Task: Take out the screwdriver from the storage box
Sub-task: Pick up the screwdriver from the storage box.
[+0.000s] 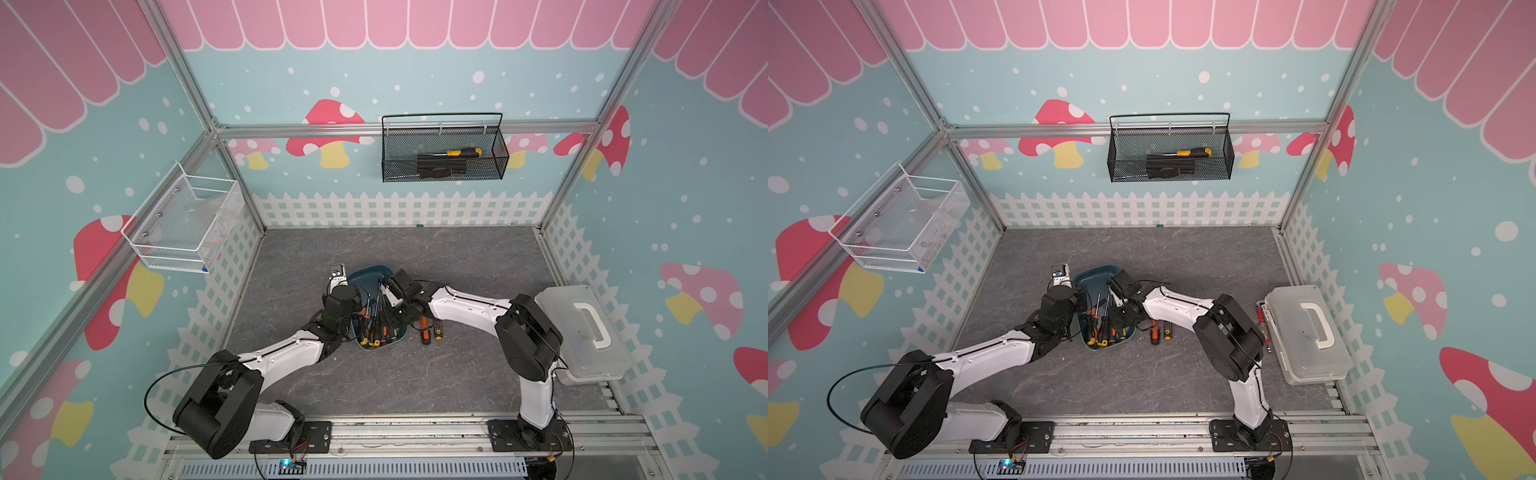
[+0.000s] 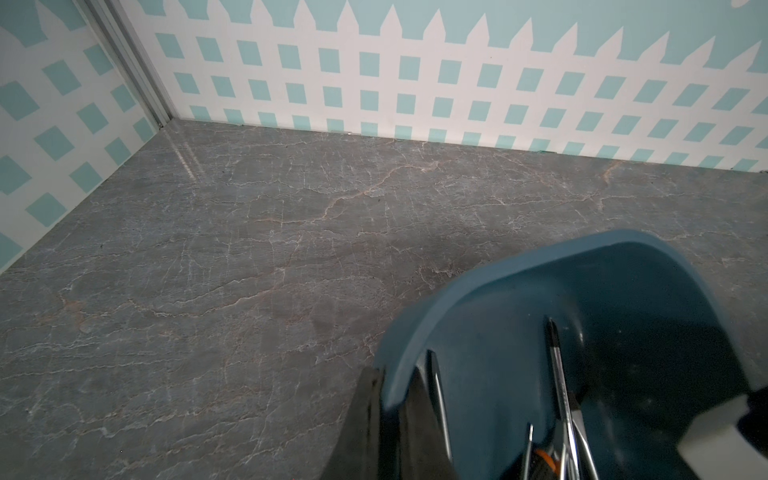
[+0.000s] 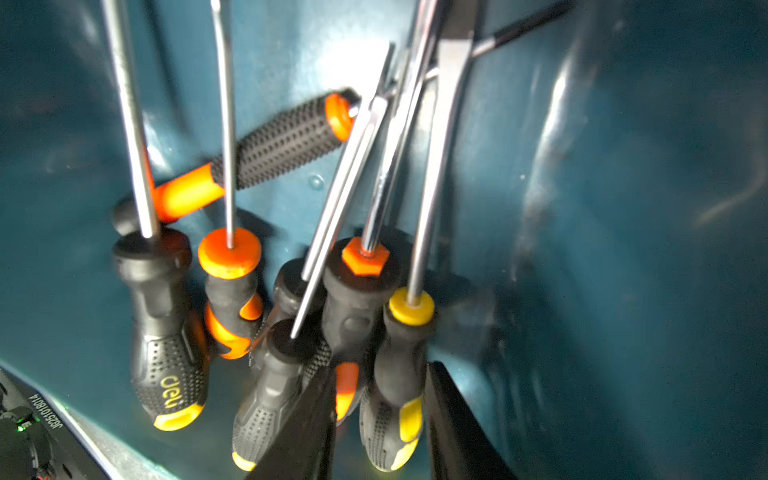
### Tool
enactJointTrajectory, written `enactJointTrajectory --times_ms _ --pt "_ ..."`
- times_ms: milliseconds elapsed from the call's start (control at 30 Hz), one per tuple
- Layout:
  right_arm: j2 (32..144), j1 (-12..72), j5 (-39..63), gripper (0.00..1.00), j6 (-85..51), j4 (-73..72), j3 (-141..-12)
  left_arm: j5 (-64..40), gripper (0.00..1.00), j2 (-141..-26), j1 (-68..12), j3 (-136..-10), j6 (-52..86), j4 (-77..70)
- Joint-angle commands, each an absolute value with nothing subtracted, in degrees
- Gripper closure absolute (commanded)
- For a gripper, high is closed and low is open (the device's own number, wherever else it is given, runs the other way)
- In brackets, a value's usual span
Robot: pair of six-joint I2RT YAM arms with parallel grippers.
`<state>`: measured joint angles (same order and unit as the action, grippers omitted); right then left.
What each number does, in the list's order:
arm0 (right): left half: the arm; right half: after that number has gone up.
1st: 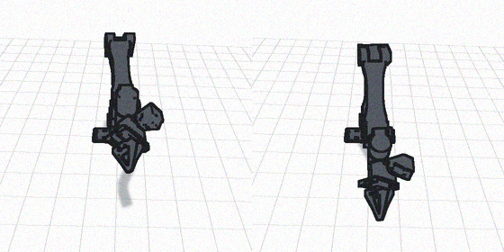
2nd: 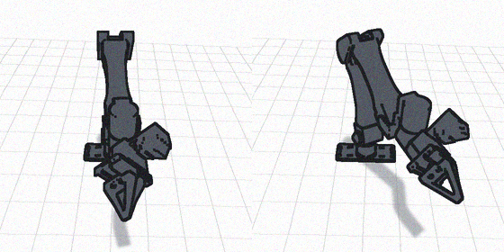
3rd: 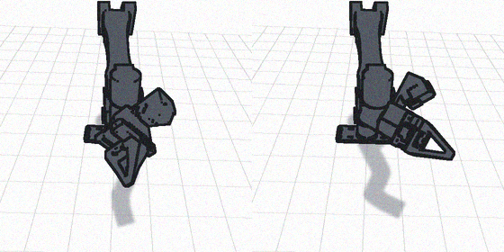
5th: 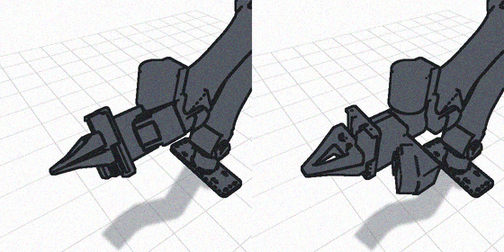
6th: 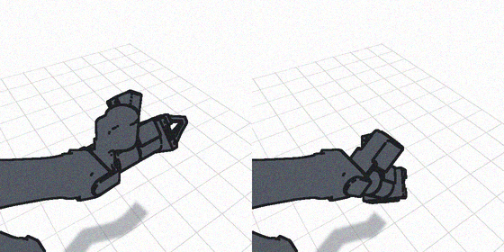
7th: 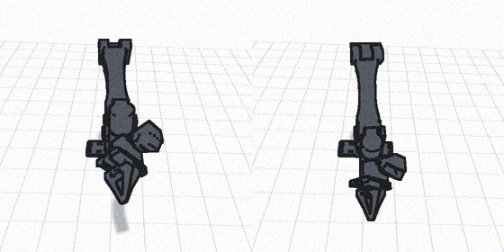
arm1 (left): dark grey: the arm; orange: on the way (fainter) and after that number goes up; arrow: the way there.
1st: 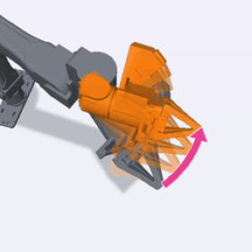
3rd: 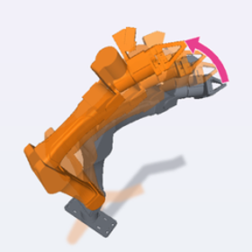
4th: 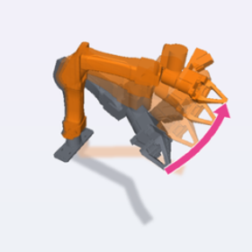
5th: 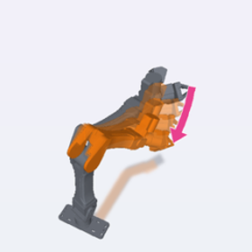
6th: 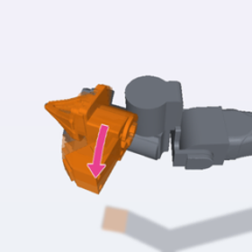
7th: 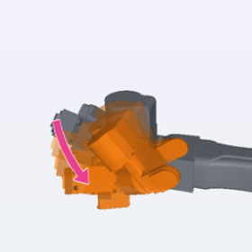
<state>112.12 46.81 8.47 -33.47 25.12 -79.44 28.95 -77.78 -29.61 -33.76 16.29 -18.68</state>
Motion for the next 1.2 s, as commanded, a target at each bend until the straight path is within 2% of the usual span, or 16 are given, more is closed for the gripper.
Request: enactJointTrajectory --times_ms 0,200,767,933,1067,1167 --pt "114.41 45.39 3.76 0.65 -31.95 26.59 -78.19 28.13 1.0 -77.87 -30.05 -33.56 14.77 -17.3" --pt "115.46 44.05 0.76 0.71 -29.94 29.89 -79.47 28.12 1.0 -77.61 -30.05 -33.59 14.63 -17.23" --pt "124.24 43.44 -0.27 0.72 -27.66 35.07 -90.45 27.42 1.0 -77.47 -30.06 -33.06 15.34 -17.79" --pt "123.18 43.17 0.0 0.89 -27.88 34.18 -89.36 27.76 1.0 -77.2 -30.0 -32.78 15.29 -17.92" --pt "120.54 43.16 0.08 0.98 -28.12 32.04 -87.0 27.95 1.0 -77.17 -29.99 -32.7 15.28 -17.91" --pt "118.0 43.2 1.16 1.0 -28.12 30.28 -85.32 28.1 1.0 -77.14 -30.01 -32.78 15.29 -17.71"
